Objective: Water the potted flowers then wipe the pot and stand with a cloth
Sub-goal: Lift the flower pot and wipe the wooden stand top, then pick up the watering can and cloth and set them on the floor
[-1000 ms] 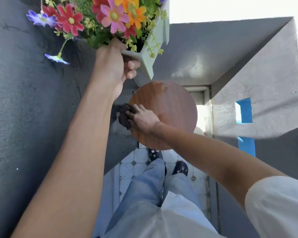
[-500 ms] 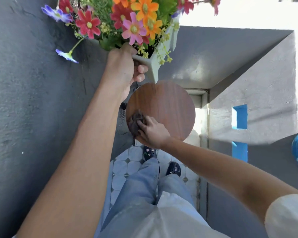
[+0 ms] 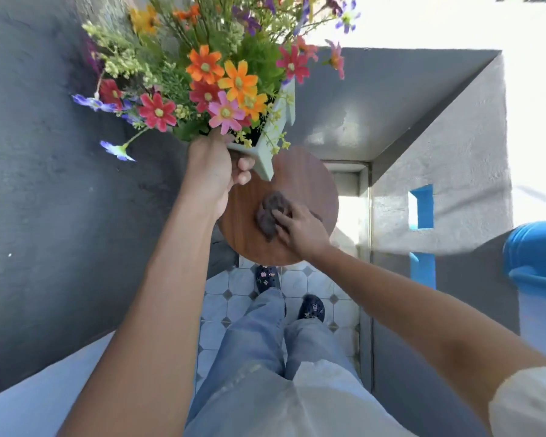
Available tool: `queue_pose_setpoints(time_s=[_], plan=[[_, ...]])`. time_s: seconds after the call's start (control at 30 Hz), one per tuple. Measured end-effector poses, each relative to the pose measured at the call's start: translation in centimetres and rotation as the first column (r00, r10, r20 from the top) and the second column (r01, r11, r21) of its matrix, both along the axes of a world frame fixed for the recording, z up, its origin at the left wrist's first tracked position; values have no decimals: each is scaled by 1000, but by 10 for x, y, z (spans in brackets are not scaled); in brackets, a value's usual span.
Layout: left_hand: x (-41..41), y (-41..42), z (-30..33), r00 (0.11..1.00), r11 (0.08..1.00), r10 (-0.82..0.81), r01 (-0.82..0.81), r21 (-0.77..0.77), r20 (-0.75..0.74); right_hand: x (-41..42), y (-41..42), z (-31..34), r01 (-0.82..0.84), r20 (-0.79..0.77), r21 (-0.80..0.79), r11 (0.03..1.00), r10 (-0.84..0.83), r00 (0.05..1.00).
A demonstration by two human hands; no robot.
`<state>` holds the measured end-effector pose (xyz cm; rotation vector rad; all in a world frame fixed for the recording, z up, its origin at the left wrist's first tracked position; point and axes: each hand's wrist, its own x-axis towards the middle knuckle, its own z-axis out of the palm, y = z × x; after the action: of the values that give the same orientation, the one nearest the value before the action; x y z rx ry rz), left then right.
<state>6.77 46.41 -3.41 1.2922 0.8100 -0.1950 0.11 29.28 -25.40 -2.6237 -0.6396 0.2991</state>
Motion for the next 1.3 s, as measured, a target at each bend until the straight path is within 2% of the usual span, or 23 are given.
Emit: queue_pose_setpoints(time_s=[0.07,0.1,0.13,0.2,0.27,0.33,0.4,0.63,0.77,0.83,0.9,1.03,1.17,1.23,1.3], plan=[[-11,-5,-3,1000,1000,-9,9,7,4,-35,-16,-4,-276,-36,7,961,276,961],[-16,-8,-5,1000,1000,-15,14,8,7,-38,-25,-3,-323,-43,6,946,323,945],[-21,-11,-8,1000,1000,-15,15,7,6,-33,-33,-1,-292,-53,3,956,292,955],[-30,-17,-14,1000,1000,-5,5,3,-8,-9,-44,3,-60,-77,-12,998,59,995],[-40,-23,-22,999,1000,18,-18,9,-30,21,-55,8,209,-105,-34,977,-212,972],[-49,-30,-30,997,999,50,-50,2,-55,36,-60,11,353,-133,-21,936,-352,926],[-58,-36,-39,995,997,69,-70,-9,-76,31,-60,12,358,-142,-16,934,-356,924],[-83,-62,-62,982,988,139,-147,-55,-128,-35,-78,19,169,-218,10,985,-163,962],[-96,-81,-75,976,983,166,-175,-58,-139,-54,-83,25,234,-285,8,972,-222,932],[-101,-88,-83,974,983,167,-176,-47,-153,-58,-87,27,338,-343,51,940,-301,890],[-106,-98,-91,974,985,160,-169,-41,-161,-64,-93,28,485,-442,115,867,-392,807],[-117,-121,-103,976,990,108,-123,-65,-190,-82,-109,40,776,-664,216,593,-493,562],[-120,-126,-110,979,992,113,-121,-32,-171,-100,-126,56,902,-815,256,347,-424,394],[-123,-127,-110,980,996,91,-90,12,-178,-108,-132,66,930,-858,259,261,-380,346],[-128,-133,-107,977,997,4,13,79,-213,-113,-136,81,946,-876,269,182,-362,318]])
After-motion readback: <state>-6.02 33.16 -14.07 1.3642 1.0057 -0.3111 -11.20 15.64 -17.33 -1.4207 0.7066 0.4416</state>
